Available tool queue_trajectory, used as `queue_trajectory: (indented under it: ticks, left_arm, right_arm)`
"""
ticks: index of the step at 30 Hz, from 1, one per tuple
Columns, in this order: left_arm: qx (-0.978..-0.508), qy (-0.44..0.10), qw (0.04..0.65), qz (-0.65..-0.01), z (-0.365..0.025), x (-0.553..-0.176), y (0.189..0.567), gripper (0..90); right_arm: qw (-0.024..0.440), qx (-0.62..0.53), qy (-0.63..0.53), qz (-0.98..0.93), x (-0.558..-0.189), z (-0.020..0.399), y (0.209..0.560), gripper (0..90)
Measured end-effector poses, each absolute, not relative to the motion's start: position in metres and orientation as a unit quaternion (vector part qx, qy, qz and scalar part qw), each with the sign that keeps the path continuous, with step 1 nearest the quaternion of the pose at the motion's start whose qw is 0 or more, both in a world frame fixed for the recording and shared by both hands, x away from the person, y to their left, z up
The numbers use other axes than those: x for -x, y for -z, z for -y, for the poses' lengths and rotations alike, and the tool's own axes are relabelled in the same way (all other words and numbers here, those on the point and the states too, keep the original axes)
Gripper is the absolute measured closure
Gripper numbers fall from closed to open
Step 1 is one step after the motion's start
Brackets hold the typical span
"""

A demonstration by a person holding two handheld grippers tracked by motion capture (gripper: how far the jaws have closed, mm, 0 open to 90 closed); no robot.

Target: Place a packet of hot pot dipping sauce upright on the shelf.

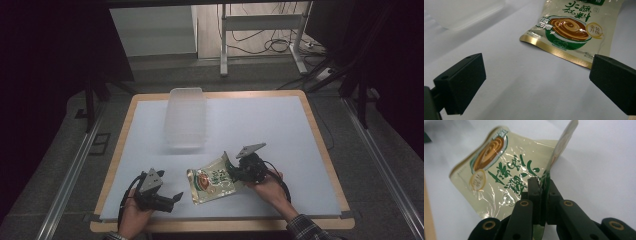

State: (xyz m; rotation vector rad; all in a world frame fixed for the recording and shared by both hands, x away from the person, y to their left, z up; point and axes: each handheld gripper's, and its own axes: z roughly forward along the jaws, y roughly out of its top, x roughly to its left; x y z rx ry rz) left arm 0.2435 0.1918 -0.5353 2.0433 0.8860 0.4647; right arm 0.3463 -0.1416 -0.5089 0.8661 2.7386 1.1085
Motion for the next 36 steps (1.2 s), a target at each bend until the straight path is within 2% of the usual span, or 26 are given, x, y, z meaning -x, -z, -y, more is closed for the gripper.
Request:
queue_trajectory:
  ticks: [6,16,25,36]
  left_arm:
    - [-0.814,-0.183,0.421,-0.356,-0.192,-0.244,0.535,0.5]
    - [-0.813,-0.185,0.420,-0.357,-0.193,-0.243,0.535,0.6]
    - [-0.812,-0.185,0.421,-0.359,-0.192,-0.243,0.534,0.6]
    - [-0.802,-0.194,0.438,-0.358,-0.195,-0.241,0.530,0.5]
  right_arm:
    - [0.011,-0.293,-0.370,-0.881,-0.348,0.145,0.502,86.9]
    - [0.051,-0.263,-0.388,-0.882,-0.340,0.148,0.474,87.9]
    - [0.021,-0.263,-0.419,-0.869,-0.341,0.149,0.444,89.0]
    - [0.021,-0.232,-0.431,-0.872,-0.334,0.142,0.411,89.1]
